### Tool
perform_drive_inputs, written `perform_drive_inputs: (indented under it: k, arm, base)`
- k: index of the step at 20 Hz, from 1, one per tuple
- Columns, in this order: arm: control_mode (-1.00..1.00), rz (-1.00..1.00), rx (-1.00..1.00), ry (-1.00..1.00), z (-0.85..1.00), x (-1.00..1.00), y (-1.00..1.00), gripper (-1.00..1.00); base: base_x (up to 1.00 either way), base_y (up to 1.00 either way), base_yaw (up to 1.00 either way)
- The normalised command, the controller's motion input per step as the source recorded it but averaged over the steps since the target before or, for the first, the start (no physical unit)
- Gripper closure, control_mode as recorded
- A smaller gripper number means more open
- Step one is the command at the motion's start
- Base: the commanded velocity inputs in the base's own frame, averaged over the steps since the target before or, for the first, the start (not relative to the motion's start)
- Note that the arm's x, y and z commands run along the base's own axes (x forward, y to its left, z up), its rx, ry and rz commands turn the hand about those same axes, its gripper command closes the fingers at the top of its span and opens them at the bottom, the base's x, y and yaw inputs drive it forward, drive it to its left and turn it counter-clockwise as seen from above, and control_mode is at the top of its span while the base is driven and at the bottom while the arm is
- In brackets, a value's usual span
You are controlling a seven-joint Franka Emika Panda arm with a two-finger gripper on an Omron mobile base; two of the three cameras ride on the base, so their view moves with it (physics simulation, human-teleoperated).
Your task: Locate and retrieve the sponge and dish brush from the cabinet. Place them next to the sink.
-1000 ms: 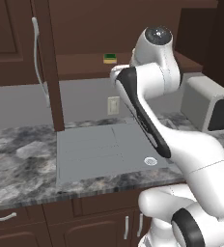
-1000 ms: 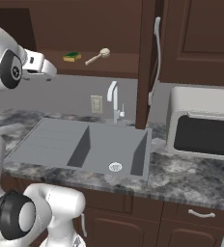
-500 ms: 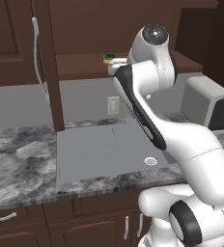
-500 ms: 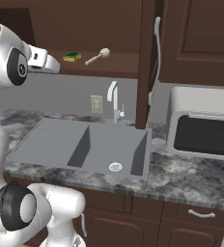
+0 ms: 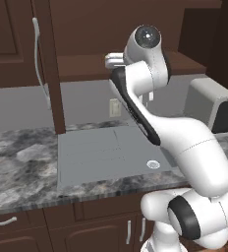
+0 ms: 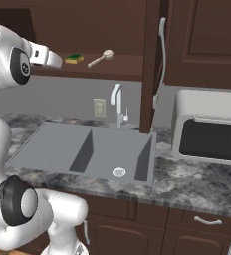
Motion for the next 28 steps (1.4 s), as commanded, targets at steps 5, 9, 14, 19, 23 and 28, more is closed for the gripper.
perform_drive_inputs:
  k: [5,9,14,19,23,28]
  arm:
    - [-1.0,0.05,0.0,0.02,0.0,0.34,-0.02,-1.0]
    - [-1.0,0.06,0.0,0.0,0.0,0.42,-0.05,-1.0]
    - [-1.0,0.01,-0.01,-0.01,0.0,0.37,0.0,-1.0]
    - [-1.0,0.0,-0.03,0.0,0.0,0.46,0.0,-1.0]
    - [-1.0,0.01,-0.01,0.0,0.0,0.45,0.01,-1.0]
    - [-1.0,0.03,-0.01,0.0,0.0,0.56,0.01,-1.0]
  base:
    - [0.0,0.0,0.0]
    - [0.0,0.0,0.0]
    - [0.0,0.0,0.0]
    - [0.0,0.0,0.0]
    - [0.0,0.0,0.0]
    - [0.0,0.0,0.0]
